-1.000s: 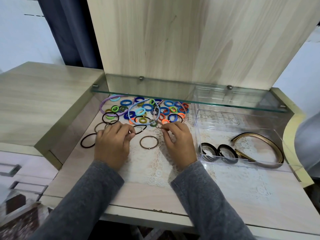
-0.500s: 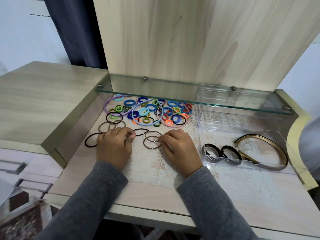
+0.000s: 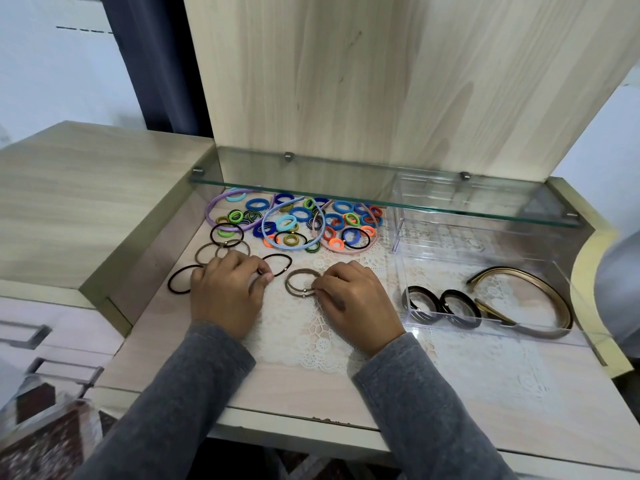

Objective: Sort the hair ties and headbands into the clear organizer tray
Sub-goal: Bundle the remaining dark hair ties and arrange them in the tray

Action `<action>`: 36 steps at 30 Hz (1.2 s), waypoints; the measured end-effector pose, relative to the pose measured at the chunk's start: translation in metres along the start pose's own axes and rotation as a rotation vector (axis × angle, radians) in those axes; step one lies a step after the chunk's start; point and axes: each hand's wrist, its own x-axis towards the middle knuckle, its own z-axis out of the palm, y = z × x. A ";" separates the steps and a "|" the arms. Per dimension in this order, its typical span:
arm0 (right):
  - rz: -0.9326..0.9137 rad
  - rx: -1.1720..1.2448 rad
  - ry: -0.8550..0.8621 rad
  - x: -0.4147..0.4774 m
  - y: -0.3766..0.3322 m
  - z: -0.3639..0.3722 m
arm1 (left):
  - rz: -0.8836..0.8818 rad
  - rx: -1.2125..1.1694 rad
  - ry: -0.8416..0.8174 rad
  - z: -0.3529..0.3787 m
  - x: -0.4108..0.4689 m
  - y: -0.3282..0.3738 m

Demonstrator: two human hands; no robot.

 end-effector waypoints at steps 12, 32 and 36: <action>0.038 0.011 -0.032 0.000 -0.004 -0.003 | 0.002 -0.037 0.005 0.000 0.002 0.003; 0.456 -0.105 0.226 0.028 0.012 0.011 | 0.155 0.090 0.023 0.004 0.001 0.008; 0.460 -0.126 0.325 0.041 0.018 0.016 | 0.127 0.088 0.027 0.001 0.004 0.012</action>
